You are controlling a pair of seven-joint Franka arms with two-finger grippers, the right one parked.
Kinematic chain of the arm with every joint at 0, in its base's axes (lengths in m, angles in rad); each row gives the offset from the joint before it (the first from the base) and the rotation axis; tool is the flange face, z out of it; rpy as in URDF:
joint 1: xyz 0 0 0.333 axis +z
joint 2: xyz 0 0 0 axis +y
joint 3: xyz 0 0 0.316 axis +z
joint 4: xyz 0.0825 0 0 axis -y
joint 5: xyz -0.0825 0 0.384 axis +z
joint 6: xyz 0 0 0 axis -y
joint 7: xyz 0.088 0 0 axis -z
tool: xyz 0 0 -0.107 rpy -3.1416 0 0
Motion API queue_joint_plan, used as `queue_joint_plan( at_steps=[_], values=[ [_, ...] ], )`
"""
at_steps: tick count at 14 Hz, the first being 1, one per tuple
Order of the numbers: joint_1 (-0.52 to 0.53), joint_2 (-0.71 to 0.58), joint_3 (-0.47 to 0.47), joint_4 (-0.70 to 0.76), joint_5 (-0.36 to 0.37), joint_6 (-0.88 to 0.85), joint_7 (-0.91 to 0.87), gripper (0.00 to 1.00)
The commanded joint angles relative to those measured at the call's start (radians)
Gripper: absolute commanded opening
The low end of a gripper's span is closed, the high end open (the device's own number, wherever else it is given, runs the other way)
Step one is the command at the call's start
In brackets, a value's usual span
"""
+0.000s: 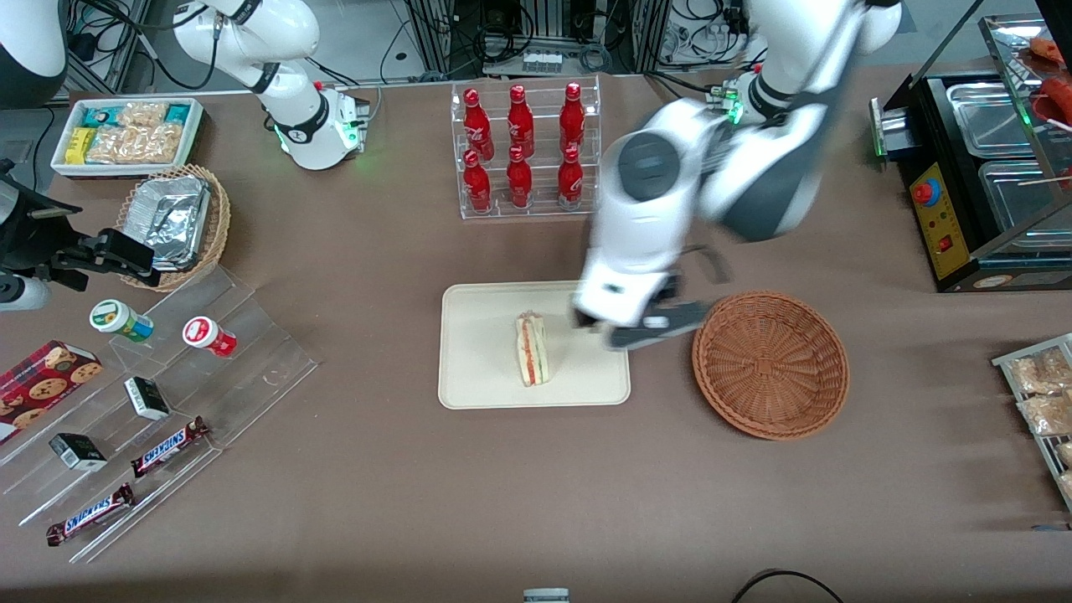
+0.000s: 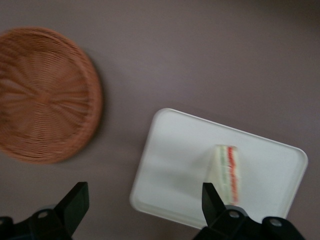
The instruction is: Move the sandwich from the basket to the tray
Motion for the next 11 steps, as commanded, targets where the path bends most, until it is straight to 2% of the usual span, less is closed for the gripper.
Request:
queue_joint_plan(
  at_steps=[1, 4, 6, 9, 11],
  values=[
    [0.154, -0.089, -0.012, -0.047, -0.020, -0.119, 0.210, 0.99],
    [0.315, -0.149, -0.012, -0.069, -0.024, -0.168, 0.436, 0.99],
    [0.405, -0.210, -0.012, -0.141, -0.041, -0.165, 0.553, 0.99],
    [0.487, -0.282, -0.010, -0.227, -0.073, -0.154, 0.680, 0.99],
    [0.560, -0.345, -0.010, -0.295, -0.080, -0.151, 0.851, 0.99]
  ],
)
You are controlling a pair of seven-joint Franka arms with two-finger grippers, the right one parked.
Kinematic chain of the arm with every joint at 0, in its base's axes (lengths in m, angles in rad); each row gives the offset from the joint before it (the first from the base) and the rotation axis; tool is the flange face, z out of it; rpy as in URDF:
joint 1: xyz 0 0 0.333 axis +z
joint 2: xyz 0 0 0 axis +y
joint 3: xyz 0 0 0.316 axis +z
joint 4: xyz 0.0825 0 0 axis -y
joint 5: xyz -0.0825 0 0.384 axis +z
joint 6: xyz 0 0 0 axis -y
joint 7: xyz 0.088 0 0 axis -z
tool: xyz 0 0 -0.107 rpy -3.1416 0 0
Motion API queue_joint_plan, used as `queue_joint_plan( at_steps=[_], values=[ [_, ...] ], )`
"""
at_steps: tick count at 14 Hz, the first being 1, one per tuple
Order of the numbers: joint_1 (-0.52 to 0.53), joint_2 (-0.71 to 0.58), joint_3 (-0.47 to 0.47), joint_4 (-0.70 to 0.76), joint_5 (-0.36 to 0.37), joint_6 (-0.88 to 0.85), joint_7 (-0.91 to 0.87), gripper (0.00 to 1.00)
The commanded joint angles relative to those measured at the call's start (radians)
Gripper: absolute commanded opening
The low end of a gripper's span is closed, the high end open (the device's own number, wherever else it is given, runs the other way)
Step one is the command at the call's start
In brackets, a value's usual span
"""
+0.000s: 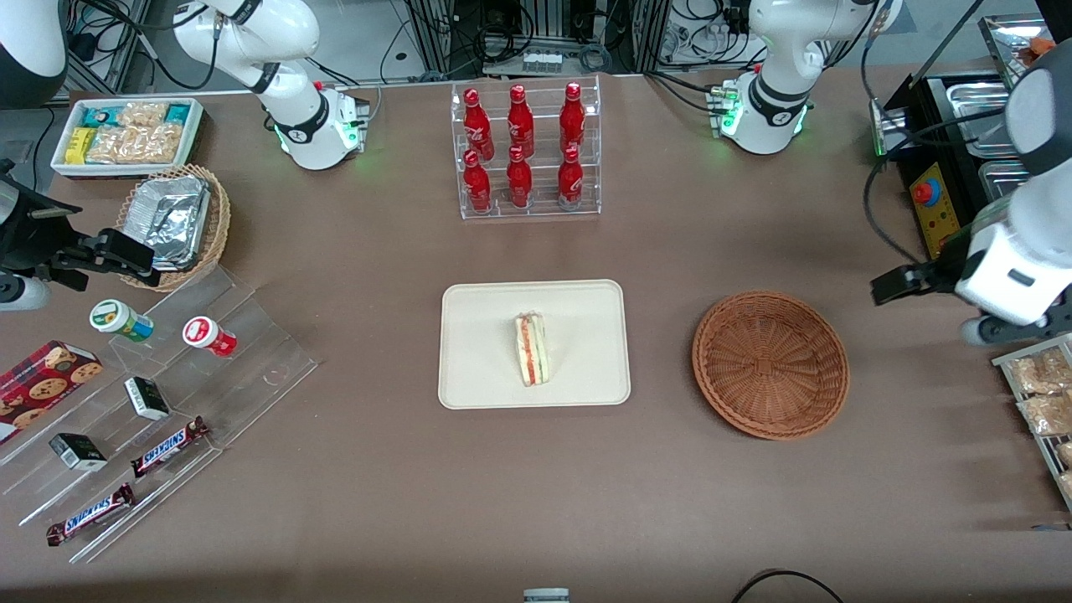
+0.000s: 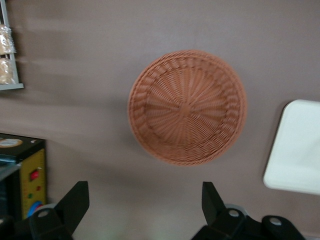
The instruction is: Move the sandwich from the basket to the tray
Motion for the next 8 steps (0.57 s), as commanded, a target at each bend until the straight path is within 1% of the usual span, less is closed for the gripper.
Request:
queue_joint_plan(
  at_steps=[1, 3, 6, 8],
  values=[
    [0.076, -0.129, -0.006, -0.143, -0.045, 0.030, 0.203, 0.99],
    [0.053, -0.153, 0.039, -0.168, -0.047, 0.044, 0.228, 0.99],
    [0.038, -0.188, 0.042, -0.168, -0.038, 0.026, 0.219, 0.99],
    [0.029, -0.193, 0.040, -0.160, -0.048, 0.012, 0.156, 0.99]
  ],
)
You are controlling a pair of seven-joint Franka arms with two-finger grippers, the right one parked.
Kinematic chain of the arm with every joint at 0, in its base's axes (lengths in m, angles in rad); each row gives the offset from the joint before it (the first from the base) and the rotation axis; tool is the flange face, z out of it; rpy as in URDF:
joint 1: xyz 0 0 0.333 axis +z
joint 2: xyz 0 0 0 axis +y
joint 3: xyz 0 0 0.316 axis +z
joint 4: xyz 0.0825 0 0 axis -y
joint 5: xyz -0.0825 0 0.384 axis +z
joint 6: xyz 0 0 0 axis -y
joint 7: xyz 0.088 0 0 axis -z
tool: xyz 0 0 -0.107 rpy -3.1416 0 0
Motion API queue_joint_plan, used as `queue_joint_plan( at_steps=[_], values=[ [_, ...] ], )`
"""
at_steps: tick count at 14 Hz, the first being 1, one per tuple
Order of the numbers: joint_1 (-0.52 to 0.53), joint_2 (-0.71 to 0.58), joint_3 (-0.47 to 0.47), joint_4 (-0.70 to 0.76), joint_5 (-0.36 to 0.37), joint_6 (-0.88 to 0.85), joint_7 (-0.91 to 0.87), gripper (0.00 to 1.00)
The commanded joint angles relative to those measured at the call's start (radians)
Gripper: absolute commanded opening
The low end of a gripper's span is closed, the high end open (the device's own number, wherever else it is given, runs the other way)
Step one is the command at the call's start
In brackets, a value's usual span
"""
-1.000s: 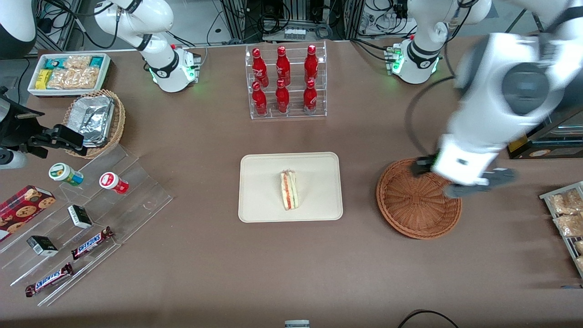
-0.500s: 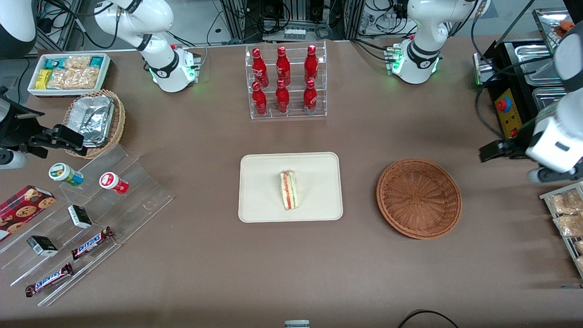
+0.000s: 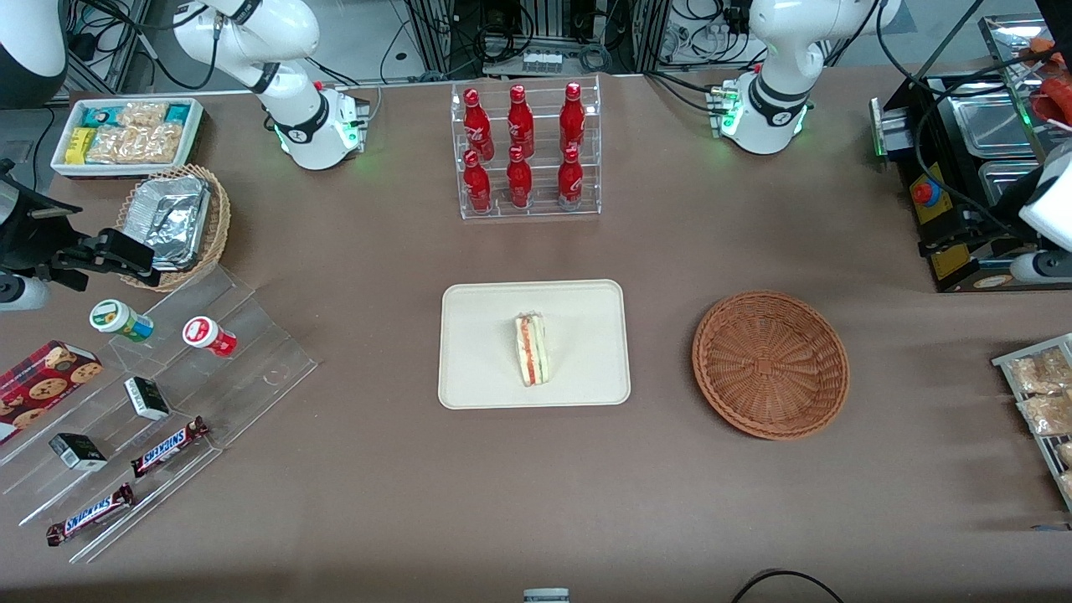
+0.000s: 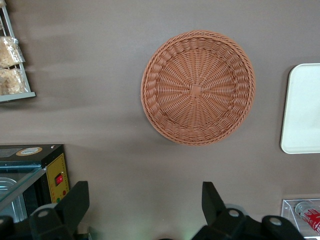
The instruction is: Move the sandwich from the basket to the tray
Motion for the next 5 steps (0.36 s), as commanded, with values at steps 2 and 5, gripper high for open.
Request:
queue_joint_plan(
  at_steps=[2, 5],
  values=[
    [-0.041, -0.036, 0.005, -0.026, -0.015, -0.006, -0.095, 0.99],
    [-0.047, -0.029, 0.005, -0.014, -0.004, -0.014, -0.097, 0.99]
  ],
)
